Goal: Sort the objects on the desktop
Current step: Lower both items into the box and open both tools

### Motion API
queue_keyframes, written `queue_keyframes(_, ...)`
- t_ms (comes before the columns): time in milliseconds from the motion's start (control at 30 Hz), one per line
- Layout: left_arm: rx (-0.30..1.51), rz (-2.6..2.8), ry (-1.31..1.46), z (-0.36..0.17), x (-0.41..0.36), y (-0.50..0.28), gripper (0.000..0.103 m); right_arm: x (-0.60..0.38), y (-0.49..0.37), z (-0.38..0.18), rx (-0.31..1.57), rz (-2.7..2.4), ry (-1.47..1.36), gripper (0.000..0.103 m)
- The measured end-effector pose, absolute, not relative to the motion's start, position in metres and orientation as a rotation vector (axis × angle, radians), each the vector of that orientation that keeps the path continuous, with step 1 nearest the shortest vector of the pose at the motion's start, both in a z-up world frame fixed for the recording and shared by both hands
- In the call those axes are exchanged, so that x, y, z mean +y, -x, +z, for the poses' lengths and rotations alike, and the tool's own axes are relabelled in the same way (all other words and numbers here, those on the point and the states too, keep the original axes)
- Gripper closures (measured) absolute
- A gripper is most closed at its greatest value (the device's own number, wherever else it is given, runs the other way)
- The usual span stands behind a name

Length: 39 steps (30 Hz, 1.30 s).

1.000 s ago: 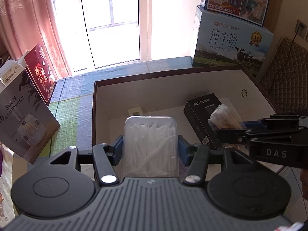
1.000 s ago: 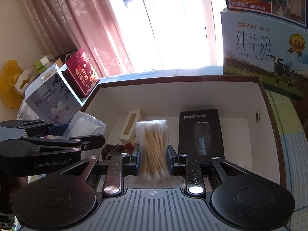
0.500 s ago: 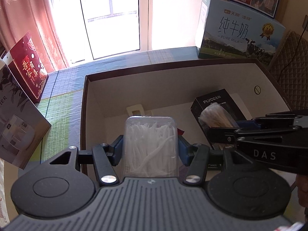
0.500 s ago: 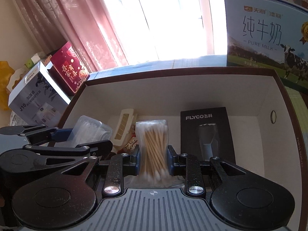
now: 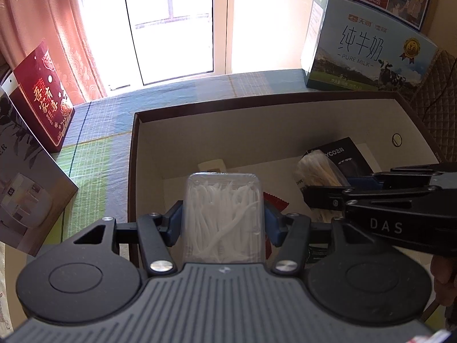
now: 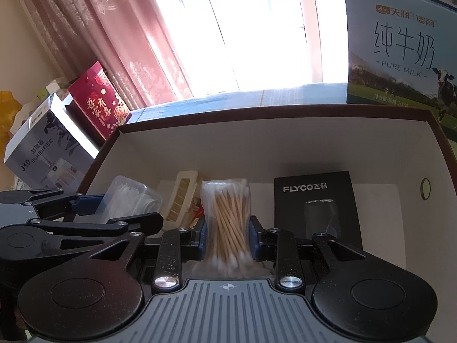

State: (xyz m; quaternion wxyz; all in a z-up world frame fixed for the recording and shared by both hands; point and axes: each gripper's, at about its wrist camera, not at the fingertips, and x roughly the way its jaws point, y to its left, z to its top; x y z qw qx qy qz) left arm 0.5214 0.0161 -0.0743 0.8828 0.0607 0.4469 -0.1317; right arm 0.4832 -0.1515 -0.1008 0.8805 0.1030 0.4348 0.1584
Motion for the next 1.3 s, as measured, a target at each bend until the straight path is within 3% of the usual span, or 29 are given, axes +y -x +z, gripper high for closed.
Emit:
queue_keyframes(100, 0.925, -0.269, -0.133, -0.074, 0.017, -0.522, 0.051, -0.158, -0.482, -0.097, 0.876, 0.323, -0.233, 0.053)
queue_keyframes(500, 0.924, -0.264, -0.13, -0.073, 0.018, -0.517, 0.051, -0.168, -0.472, -0.09, 0.865, 0.306, -0.223, 0.038)
queue_keyframes(1067, 0.908, -0.298, -0.12, -0.068, 0.004, -0.514, 0.051, -0.184, -0.459, -0.088, 0.875, 0.256, -0.239, 0.028)
queue_keyframes(1133, 0.899, -0.305, -0.115, -0.066, 0.003, -0.514, 0.042, -0.185, -0.457, -0.087, 0.877, 0.25, -0.232, 0.028)
queue_keyframes(1300, 0.875, -0.317, -0.104, -0.059, 0.0, -0.512, 0.03, -0.185, -0.448, -0.082, 0.867, 0.243, -0.196, 0.025)
